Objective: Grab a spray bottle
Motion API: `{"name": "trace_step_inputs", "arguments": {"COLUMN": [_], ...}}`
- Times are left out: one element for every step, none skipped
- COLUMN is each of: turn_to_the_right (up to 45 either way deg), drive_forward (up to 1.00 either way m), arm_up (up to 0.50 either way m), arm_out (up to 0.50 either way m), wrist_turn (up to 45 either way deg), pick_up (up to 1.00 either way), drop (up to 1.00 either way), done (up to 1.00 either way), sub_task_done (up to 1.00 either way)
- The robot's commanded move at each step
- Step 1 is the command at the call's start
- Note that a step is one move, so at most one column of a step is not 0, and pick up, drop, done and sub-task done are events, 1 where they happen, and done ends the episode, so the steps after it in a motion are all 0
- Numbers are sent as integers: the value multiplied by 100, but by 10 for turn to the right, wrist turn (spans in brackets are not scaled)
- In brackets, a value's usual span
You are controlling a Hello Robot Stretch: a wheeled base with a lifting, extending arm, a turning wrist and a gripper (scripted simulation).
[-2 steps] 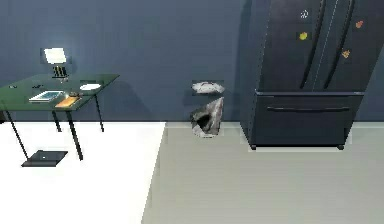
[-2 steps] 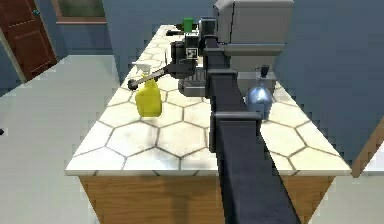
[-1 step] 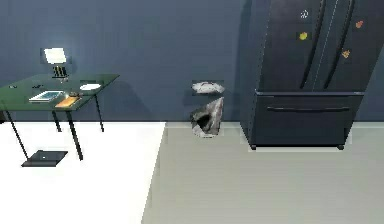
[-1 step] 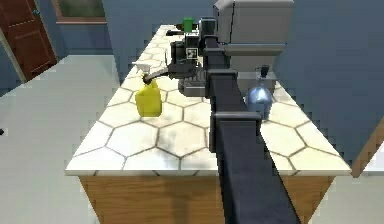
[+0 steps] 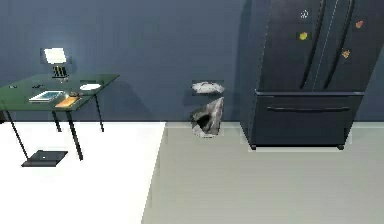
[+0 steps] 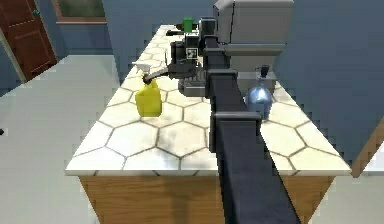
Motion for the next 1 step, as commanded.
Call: {"name": "trace_step_inputs", "arguments": {"turn_to_the_right": [0], "drive_forward": [0], "arm_up": [0], "arm_out": [0], "wrist_turn": [0], "pick_up": [0], "drop": [0], "done": [100], "sub_task_done": [0]}}
